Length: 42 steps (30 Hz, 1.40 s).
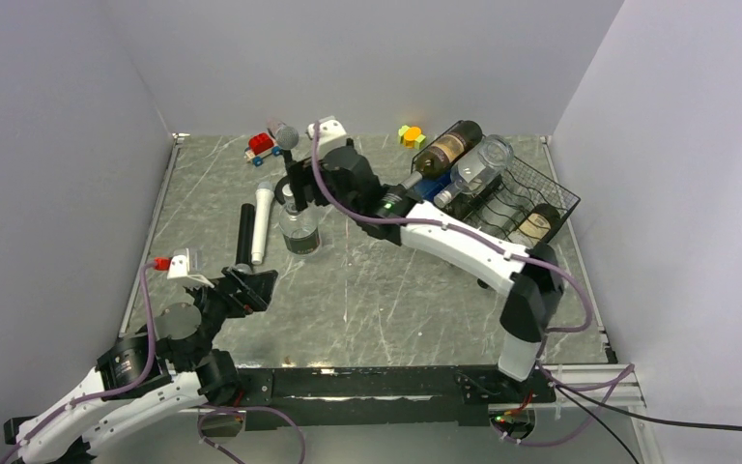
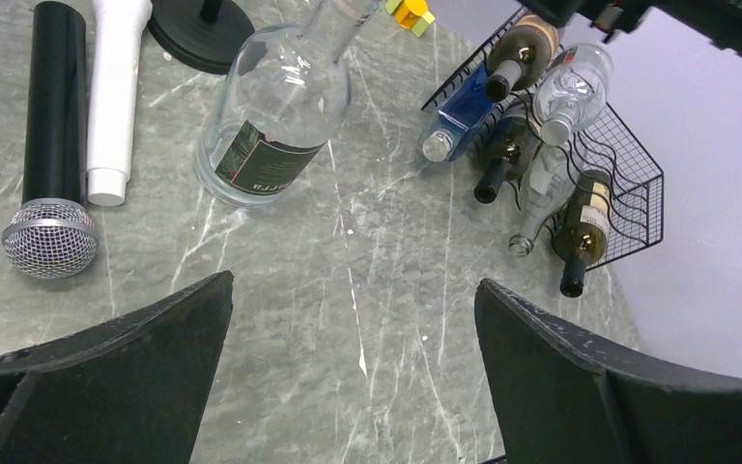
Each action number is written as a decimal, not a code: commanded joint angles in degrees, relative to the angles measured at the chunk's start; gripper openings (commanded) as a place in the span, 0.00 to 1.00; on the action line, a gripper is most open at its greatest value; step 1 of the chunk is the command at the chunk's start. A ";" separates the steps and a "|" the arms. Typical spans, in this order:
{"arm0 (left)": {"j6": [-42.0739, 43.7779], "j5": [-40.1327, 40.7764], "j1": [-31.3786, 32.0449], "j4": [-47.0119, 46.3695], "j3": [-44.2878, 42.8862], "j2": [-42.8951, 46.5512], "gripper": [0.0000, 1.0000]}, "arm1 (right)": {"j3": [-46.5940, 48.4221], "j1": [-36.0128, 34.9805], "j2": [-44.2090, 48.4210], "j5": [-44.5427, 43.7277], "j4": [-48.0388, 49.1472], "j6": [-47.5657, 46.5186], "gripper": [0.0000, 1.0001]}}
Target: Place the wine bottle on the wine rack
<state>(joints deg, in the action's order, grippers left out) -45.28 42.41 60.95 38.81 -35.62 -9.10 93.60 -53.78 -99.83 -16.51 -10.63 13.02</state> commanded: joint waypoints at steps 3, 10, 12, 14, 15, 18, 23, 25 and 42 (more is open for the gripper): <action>-1.90 2.02 -0.13 0.66 -0.60 0.24 0.99 | 8.81 -2.10 -7.22 -3.62 -0.53 -3.74 0.90; -2.19 2.06 -0.13 0.79 -0.60 -0.28 0.99 | 15.23 -2.56 -14.43 -3.19 -4.52 -3.00 0.73; -2.18 2.06 -0.13 0.80 -0.60 -0.40 0.99 | 16.54 -2.56 -15.88 -2.38 -5.14 -2.91 0.69; -2.03 1.99 -0.13 0.68 -0.60 -0.47 0.99 | 17.84 -2.56 -17.42 -1.54 -5.96 -2.78 0.66; -2.03 1.97 -0.13 0.77 -0.60 -0.48 0.99 | 19.02 -2.56 -18.28 -1.21 -6.61 -2.54 0.64; -2.22 2.05 -0.13 0.83 -0.68 -0.41 0.99 | 20.85 -2.48 -20.64 -0.32 -8.44 -1.84 0.58; -2.25 2.06 -0.13 1.01 -0.68 0.00 0.99 | 21.48 -2.30 -21.32 2.62 -9.83 -1.68 0.43; -2.29 2.06 -0.13 1.12 -0.68 0.19 0.99 | 19.27 -2.21 -20.04 3.27 -8.20 -1.57 0.32; -2.06 1.87 -0.13 0.90 -0.60 -0.20 0.99 | -6.05 -1.79 -3.52 3.70 1.25 5.00 0.00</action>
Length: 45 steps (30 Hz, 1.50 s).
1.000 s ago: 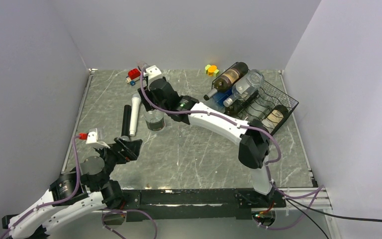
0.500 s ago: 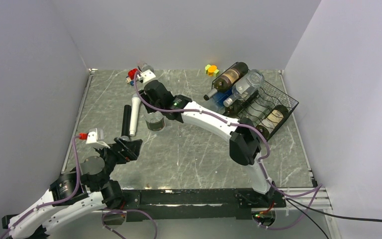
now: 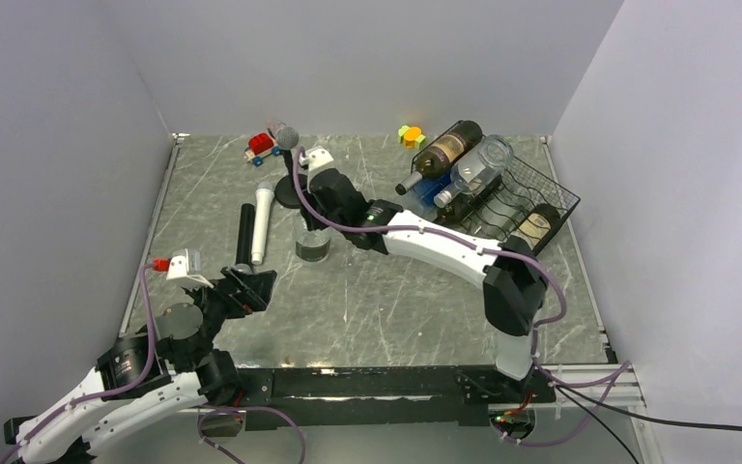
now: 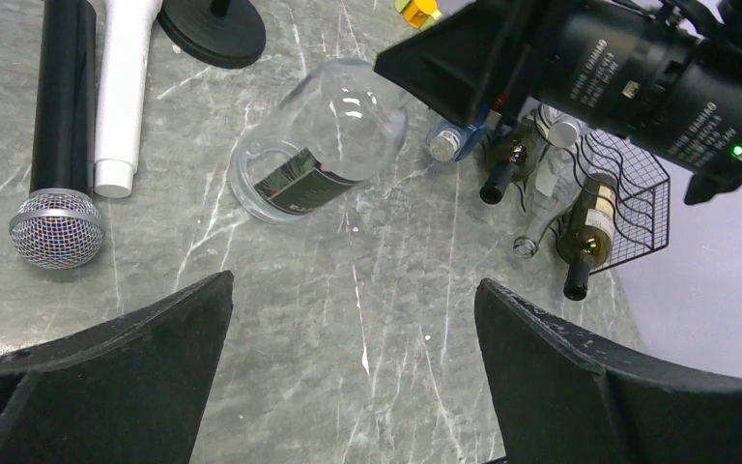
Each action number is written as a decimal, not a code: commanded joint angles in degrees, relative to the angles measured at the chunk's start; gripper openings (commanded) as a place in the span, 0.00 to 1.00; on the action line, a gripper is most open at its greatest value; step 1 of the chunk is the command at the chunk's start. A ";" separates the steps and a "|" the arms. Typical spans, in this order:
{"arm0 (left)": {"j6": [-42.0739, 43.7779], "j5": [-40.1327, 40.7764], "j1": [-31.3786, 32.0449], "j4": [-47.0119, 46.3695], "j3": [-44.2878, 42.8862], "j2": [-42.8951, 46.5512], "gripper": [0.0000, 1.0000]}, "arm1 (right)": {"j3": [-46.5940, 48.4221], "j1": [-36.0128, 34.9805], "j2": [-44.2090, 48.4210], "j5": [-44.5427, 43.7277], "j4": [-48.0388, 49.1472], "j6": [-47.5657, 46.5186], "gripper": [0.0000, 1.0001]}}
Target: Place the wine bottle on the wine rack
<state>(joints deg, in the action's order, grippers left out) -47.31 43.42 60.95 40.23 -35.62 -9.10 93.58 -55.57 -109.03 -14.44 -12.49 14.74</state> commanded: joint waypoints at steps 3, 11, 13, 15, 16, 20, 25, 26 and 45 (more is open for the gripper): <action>-0.23 1.06 -0.13 -0.39 -0.66 -0.67 0.99 | -11.46 -0.21 8.72 2.99 4.19 4.22 0.00; -0.58 1.43 -0.13 -0.12 -0.68 -1.00 0.99 | -27.18 -1.13 15.01 0.73 4.95 4.98 0.00; -0.65 1.50 -0.13 -0.20 -0.60 -1.05 0.99 | -29.96 -1.47 16.22 -0.15 4.78 5.50 0.00; -0.63 1.51 -0.13 -0.23 -0.60 -1.09 0.99 | -32.51 -1.71 17.56 -0.19 5.10 6.10 0.00; -0.60 1.49 -0.13 -0.27 -0.60 -1.16 0.99 | -33.44 -1.92 18.07 -0.05 5.26 6.23 0.00; -0.94 1.62 -0.13 -0.05 -0.68 -1.35 0.99 | -36.40 -3.34 19.68 0.43 4.15 7.43 0.00; -0.82 1.37 -0.13 -0.48 -0.48 -1.57 0.99 | -40.41 -6.43 21.59 0.79 3.24 10.70 0.00; -0.71 1.21 -0.13 -0.80 -0.38 -1.58 0.99 | -41.43 -6.94 22.10 0.89 3.49 11.57 0.00; -0.57 -0.01 -0.13 -2.07 0.26 -3.53 0.99 | -41.10 -12.11 19.58 -3.04 2.65 16.46 0.00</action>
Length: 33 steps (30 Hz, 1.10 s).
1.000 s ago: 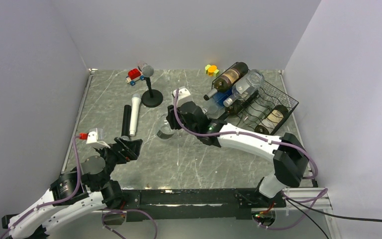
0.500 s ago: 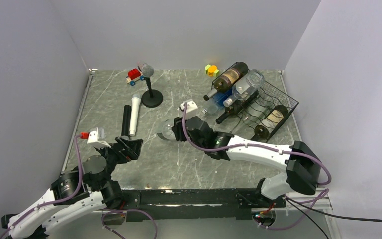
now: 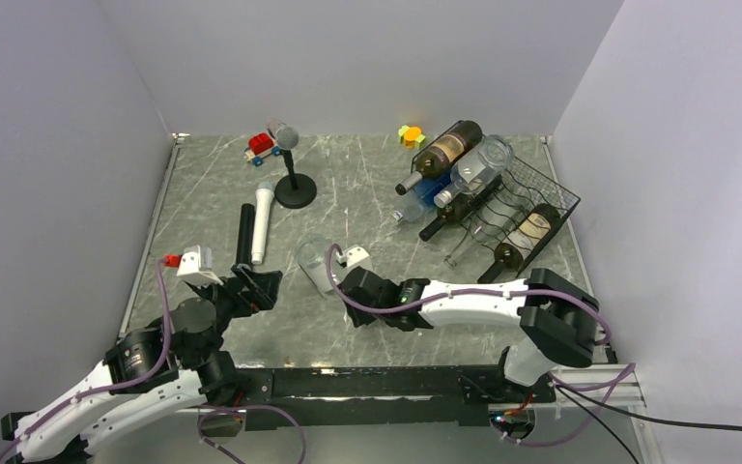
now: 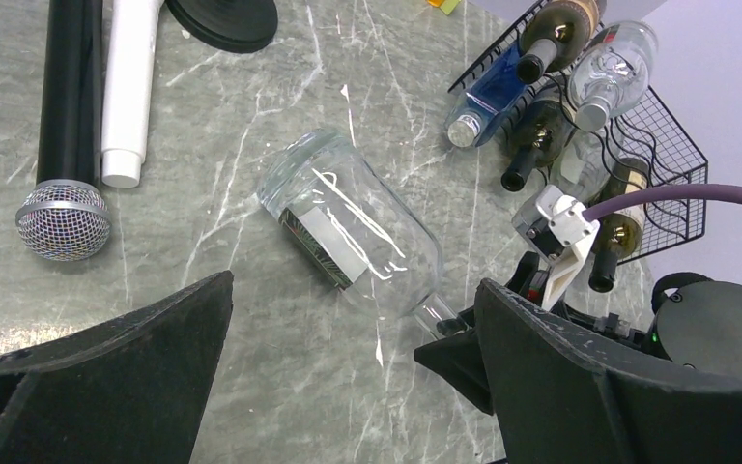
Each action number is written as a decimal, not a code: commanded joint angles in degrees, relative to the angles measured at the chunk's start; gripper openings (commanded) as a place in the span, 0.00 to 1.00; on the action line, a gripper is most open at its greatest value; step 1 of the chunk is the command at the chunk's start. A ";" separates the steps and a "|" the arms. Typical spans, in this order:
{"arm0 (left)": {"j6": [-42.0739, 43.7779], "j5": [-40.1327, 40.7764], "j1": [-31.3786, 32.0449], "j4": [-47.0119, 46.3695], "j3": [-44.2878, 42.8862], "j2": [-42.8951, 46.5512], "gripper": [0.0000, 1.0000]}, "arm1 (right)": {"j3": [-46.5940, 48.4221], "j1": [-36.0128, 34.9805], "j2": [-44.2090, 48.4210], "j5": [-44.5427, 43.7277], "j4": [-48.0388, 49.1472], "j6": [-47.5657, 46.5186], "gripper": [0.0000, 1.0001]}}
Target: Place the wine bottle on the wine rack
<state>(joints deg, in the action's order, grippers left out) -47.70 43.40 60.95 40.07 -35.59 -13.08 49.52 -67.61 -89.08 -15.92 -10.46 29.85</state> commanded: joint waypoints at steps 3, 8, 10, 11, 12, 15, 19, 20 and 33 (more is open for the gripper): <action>-0.20 0.15 -0.13 -1.84 0.18 0.71 0.99 | 3.67 -0.06 -2.48 -0.92 0.73 1.13 0.00; -0.24 0.24 -0.13 -1.58 0.09 0.84 0.99 | 4.33 -0.06 -6.80 -0.06 1.99 0.28 0.00; -0.29 0.44 -0.13 -1.53 0.08 1.02 0.99 | 4.55 -0.06 -7.53 -0.25 2.38 0.30 0.00; -0.25 0.42 -0.13 -1.54 0.09 1.16 0.99 | 4.87 -0.02 -7.90 -0.60 2.25 0.27 0.00; -0.18 0.44 -0.13 -1.65 0.13 1.31 0.99 | 5.29 -0.06 -8.21 -1.00 1.83 0.42 0.00; -0.11 0.46 -0.13 -1.73 0.17 1.42 0.99 | 6.86 -0.06 -9.12 -2.34 0.63 0.24 0.13; -0.19 0.63 -0.11 -1.50 0.09 1.50 0.99 | 8.14 -0.06 -9.80 -2.77 1.30 -0.87 0.51; -0.24 0.78 -0.13 -1.36 0.01 1.58 0.99 | 8.45 0.02 -10.27 -2.65 1.66 -1.31 0.56; -0.20 1.04 -0.13 -1.18 0.00 2.21 0.99 | 14.43 1.28 -17.58 -5.33 0.31 -1.13 0.62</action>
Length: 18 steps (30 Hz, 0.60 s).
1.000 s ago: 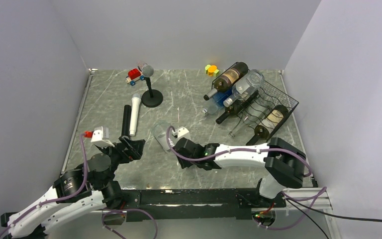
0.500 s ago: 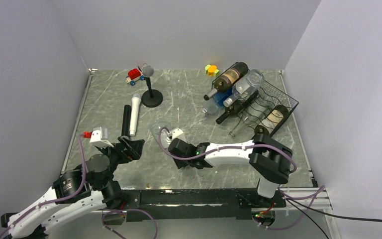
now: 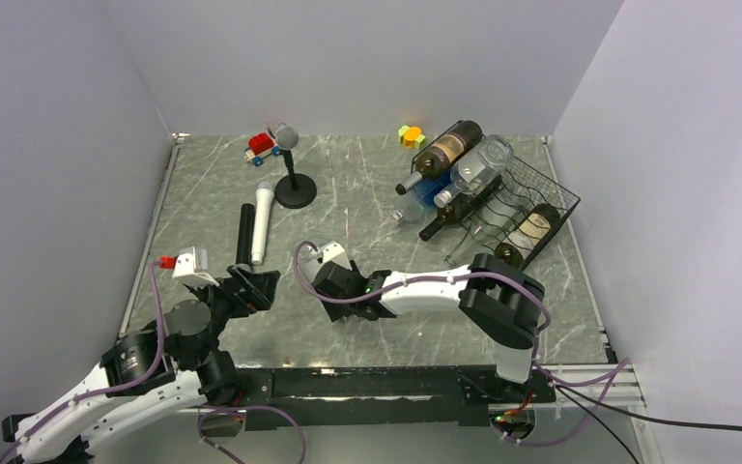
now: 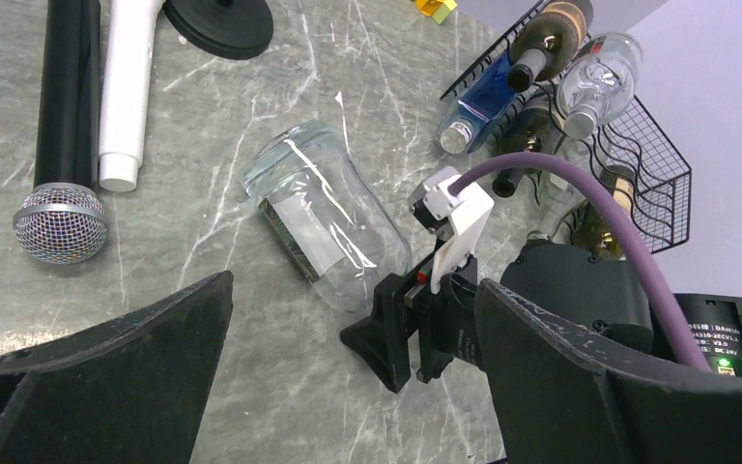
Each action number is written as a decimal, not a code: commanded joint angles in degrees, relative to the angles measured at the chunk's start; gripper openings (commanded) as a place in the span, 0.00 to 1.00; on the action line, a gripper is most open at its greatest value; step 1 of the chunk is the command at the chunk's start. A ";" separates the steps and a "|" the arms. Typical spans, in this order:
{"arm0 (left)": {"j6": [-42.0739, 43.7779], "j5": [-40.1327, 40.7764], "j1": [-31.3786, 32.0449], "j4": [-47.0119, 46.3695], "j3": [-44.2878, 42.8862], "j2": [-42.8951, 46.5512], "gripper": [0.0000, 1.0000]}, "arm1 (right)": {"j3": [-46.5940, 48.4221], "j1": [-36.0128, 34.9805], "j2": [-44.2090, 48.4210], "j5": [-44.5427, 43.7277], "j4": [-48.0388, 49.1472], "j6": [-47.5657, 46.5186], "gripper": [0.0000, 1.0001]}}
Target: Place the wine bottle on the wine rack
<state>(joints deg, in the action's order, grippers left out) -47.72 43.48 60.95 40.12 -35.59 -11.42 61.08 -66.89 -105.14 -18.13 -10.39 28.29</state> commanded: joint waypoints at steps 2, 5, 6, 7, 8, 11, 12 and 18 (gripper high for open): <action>-0.18 1.06 -0.10 -1.11 -0.09 0.61 0.99 | 3.37 0.54 -2.43 -4.65 -0.85 1.31 0.59; -0.18 1.16 -0.12 -1.01 -0.09 0.88 0.99 | 3.37 0.56 -3.33 -5.83 -0.98 1.93 0.52; -0.13 1.16 -0.13 -1.08 -0.09 1.02 0.99 | 3.35 0.62 -3.51 -5.93 -0.88 1.94 0.50; -0.09 1.16 -0.13 -1.07 -0.09 1.05 0.99 | 3.45 0.62 -3.84 -6.09 -0.86 2.00 0.46; -0.09 1.18 -0.13 -1.09 -0.09 1.08 0.99 | 3.67 0.62 -4.11 -6.19 -0.90 1.98 0.42; -0.15 1.29 -0.13 -0.97 -0.15 1.07 0.99 | 4.60 0.62 -4.85 -7.16 -1.74 2.00 0.07; -0.17 1.31 -0.13 -0.92 -0.16 1.11 0.99 | 4.93 0.62 -4.98 -8.03 -2.34 2.15 0.00; -0.18 1.50 -0.13 -0.86 -0.18 1.26 0.99 | 3.92 0.63 -0.53 -8.94 -1.60 0.18 0.00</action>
<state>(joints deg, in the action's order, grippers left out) -47.72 43.86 60.95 40.16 -35.57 -10.96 64.95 -66.87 -108.33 -22.04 -12.32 30.02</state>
